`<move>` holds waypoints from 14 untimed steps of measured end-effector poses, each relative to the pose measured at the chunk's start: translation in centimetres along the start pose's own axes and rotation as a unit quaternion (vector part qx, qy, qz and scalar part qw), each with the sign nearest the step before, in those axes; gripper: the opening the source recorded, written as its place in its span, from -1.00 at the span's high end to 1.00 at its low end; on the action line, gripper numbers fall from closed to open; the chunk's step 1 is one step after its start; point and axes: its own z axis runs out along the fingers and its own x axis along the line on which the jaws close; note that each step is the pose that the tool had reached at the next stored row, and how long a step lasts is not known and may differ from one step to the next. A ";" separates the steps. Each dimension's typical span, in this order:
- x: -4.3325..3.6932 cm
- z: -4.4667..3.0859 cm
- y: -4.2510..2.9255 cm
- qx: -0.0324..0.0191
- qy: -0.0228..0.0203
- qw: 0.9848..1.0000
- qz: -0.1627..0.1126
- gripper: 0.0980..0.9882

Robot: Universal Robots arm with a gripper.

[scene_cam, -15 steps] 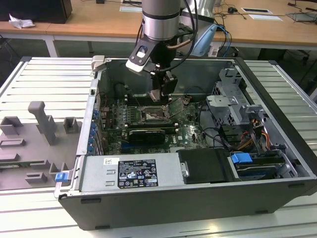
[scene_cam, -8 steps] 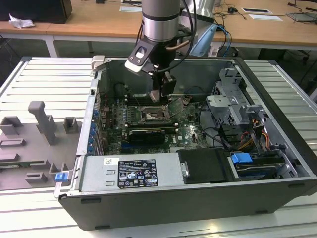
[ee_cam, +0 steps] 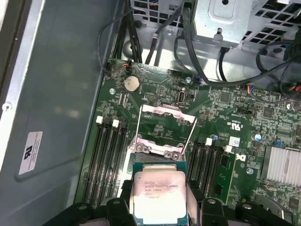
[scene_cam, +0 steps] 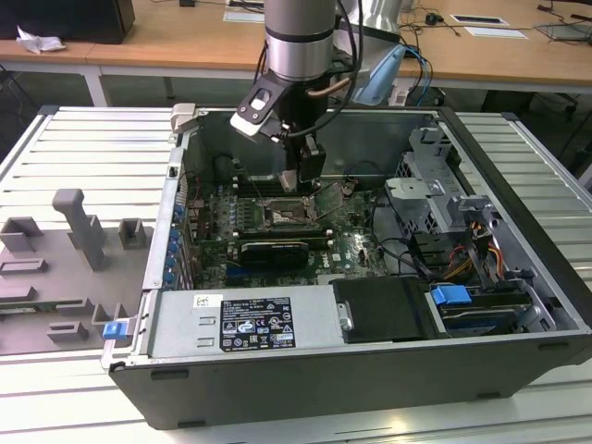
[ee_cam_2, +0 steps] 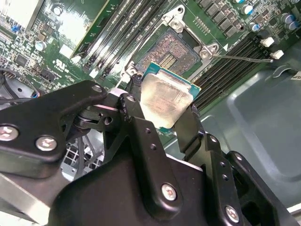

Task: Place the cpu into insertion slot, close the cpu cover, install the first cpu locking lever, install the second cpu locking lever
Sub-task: 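Place the cpu into insertion slot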

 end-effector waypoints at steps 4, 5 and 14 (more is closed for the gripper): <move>0.01 0.21 -0.01 0.000 -0.001 1.000 0.015 0.03; 0.02 0.25 -0.02 0.000 -0.001 1.000 0.018 0.03; 0.02 0.82 -0.09 -0.002 -0.006 0.997 0.078 0.03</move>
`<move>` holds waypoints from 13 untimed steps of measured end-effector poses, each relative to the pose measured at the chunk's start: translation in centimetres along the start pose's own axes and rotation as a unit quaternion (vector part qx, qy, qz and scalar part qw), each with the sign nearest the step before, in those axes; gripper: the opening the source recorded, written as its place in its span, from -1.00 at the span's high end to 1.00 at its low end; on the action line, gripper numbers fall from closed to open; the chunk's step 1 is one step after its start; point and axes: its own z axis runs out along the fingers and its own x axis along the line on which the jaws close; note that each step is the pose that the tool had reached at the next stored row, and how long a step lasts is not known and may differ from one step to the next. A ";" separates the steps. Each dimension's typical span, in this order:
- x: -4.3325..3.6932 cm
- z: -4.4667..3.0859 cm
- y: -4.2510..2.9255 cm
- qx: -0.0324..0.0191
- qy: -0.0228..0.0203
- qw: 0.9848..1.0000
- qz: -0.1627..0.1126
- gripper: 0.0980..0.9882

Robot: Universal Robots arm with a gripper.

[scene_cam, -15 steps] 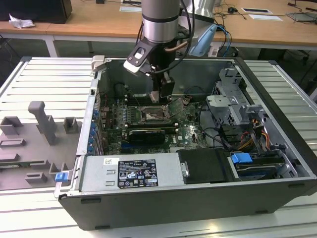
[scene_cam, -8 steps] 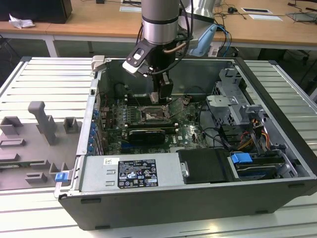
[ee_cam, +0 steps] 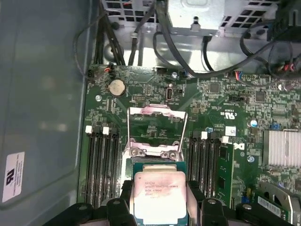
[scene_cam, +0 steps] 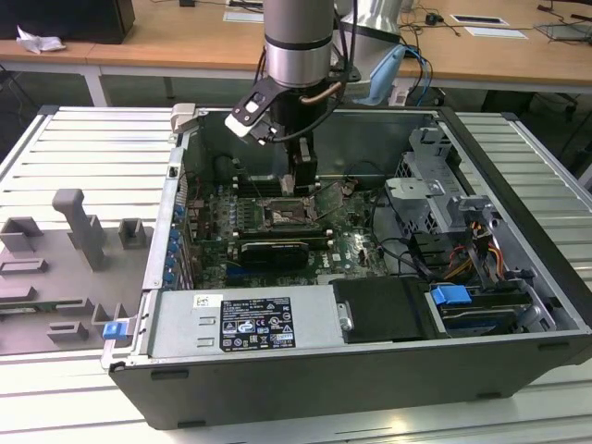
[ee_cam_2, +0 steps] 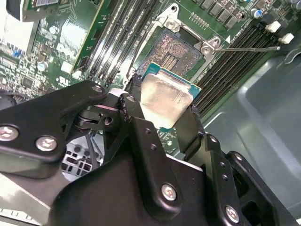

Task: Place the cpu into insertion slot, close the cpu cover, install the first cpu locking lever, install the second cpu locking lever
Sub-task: 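Place the cpu into insertion slot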

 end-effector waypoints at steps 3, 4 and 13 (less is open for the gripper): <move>0.00 0.17 -0.03 0.000 -0.002 1.000 0.020 0.03; 0.00 0.20 -0.04 -0.001 -0.002 1.000 0.024 0.03; -0.01 0.50 -0.08 -0.001 -0.005 0.998 0.060 0.03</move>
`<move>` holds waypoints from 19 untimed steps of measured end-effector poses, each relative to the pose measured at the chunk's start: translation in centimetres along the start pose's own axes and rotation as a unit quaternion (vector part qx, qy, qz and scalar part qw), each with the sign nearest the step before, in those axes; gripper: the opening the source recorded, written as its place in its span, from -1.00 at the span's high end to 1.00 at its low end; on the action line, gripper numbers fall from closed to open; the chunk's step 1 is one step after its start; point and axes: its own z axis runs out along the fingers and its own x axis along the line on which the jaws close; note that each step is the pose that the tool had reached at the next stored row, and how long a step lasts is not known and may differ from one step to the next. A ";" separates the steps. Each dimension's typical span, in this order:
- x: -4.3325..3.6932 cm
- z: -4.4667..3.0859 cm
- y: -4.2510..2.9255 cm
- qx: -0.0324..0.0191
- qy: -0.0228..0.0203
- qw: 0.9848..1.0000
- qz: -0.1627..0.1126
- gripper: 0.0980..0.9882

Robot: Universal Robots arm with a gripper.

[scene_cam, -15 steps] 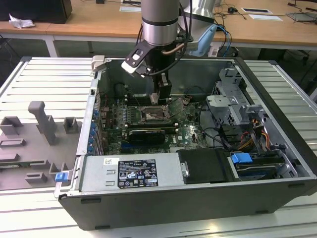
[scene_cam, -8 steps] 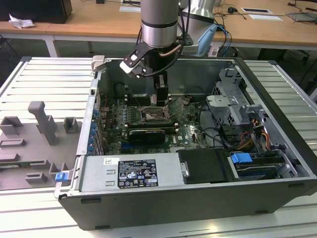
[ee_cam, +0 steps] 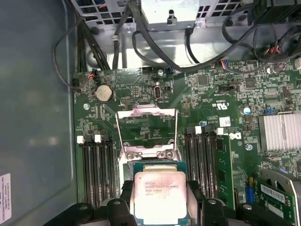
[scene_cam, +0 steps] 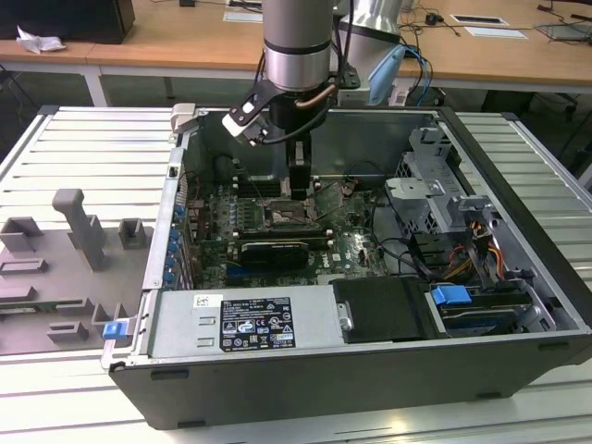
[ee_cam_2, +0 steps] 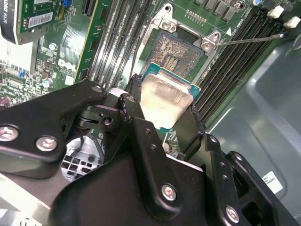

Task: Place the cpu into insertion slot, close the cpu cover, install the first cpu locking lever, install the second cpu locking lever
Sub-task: 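Place the cpu into insertion slot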

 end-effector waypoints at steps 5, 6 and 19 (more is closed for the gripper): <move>-0.03 1.20 -0.25 -0.001 0.001 1.000 -0.007 0.03; -0.03 1.42 -0.27 0.000 0.002 1.000 -0.018 0.03; -0.09 4.59 -1.57 0.000 0.003 0.999 -0.040 0.03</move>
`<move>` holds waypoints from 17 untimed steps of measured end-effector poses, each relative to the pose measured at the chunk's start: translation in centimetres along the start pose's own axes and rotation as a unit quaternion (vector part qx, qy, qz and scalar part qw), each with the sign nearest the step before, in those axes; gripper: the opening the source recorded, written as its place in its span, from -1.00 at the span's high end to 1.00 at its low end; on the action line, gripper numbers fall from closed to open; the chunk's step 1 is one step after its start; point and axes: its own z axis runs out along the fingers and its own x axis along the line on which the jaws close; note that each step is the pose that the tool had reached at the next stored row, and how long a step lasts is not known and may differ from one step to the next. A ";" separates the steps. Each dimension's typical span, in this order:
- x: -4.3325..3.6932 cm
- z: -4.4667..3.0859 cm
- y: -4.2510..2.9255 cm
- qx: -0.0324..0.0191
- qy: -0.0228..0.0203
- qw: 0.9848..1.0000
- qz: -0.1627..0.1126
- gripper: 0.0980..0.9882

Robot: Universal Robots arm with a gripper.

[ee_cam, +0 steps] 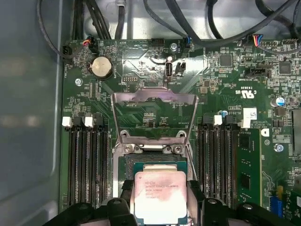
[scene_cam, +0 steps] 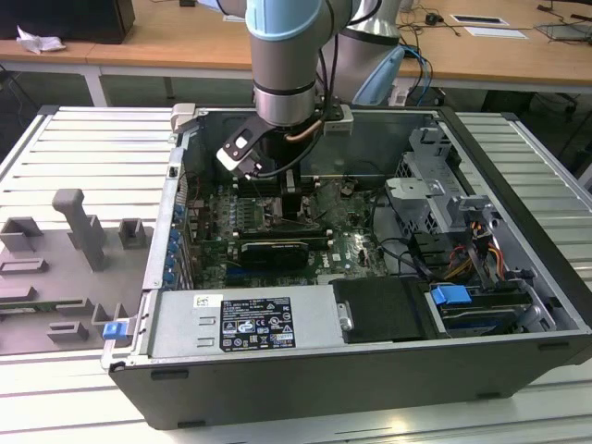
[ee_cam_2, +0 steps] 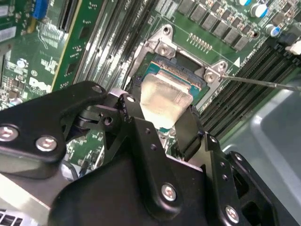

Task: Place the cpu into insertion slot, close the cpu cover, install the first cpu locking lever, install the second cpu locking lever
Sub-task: 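Place the cpu into insertion slot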

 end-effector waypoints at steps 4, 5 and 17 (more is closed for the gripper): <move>0.07 0.04 -0.01 0.000 0.000 1.000 0.000 0.03; 0.09 0.06 -0.01 0.000 0.000 1.000 0.000 0.03; 0.36 0.48 -0.05 0.000 0.000 1.000 0.007 0.03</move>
